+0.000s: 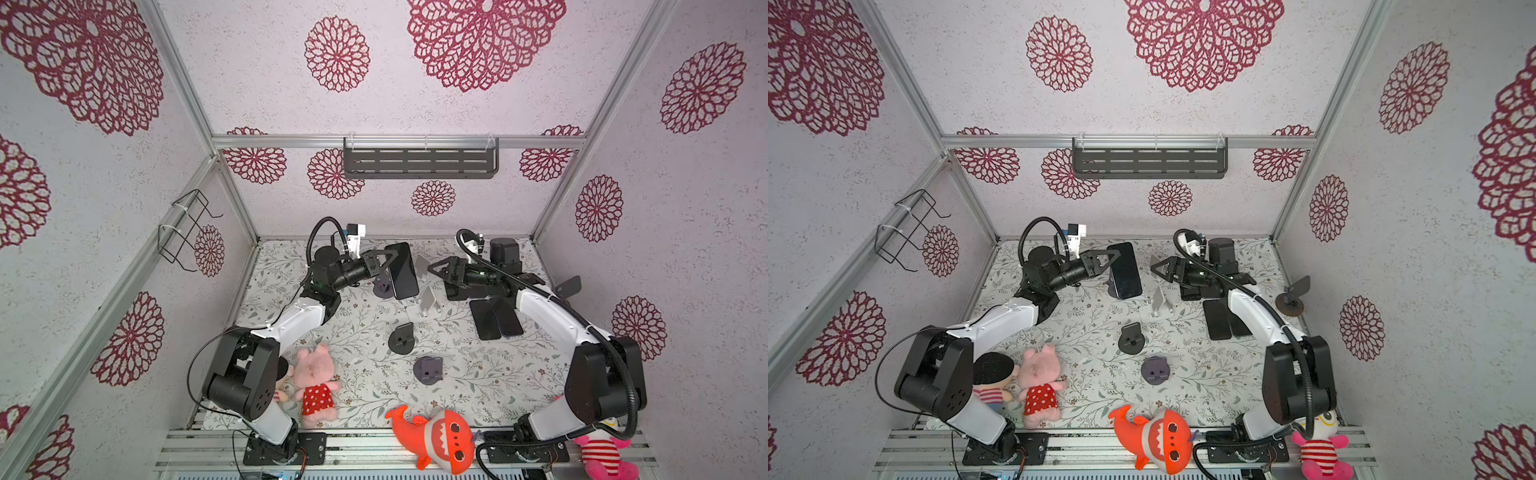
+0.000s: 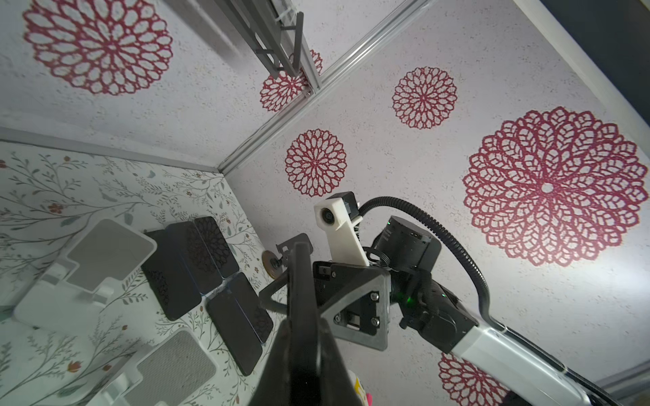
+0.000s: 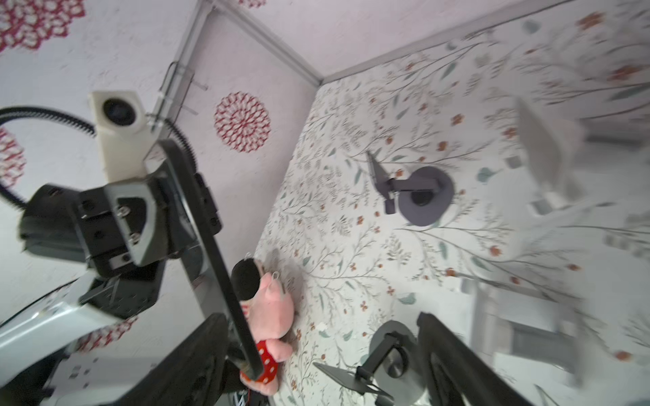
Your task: Remove the phone from the phone stand
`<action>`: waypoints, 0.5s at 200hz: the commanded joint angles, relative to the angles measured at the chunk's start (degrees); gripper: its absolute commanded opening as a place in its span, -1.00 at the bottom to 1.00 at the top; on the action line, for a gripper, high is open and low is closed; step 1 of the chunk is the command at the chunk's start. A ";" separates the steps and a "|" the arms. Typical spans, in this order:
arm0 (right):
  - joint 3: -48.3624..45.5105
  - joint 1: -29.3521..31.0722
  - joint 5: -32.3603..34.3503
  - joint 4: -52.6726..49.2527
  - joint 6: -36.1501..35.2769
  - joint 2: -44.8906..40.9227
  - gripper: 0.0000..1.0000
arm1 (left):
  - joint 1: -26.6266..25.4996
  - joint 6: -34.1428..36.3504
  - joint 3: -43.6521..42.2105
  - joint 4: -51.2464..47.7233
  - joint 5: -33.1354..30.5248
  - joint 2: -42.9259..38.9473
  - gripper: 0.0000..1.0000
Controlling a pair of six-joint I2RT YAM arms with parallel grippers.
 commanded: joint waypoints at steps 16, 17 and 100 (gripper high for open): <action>0.80 0.81 19.18 -10.52 -5.68 -10.38 0.79 | -1.65 4.99 1.15 -11.45 -10.32 -5.79 -1.00; 0.79 0.85 19.77 -10.87 -5.89 -10.57 0.79 | -1.73 5.23 1.24 -11.96 -10.62 -5.89 -1.00; 2.62 19.20 38.38 -18.39 -5.33 -14.82 0.96 | -12.07 11.33 9.48 -38.94 -32.41 -8.51 -1.00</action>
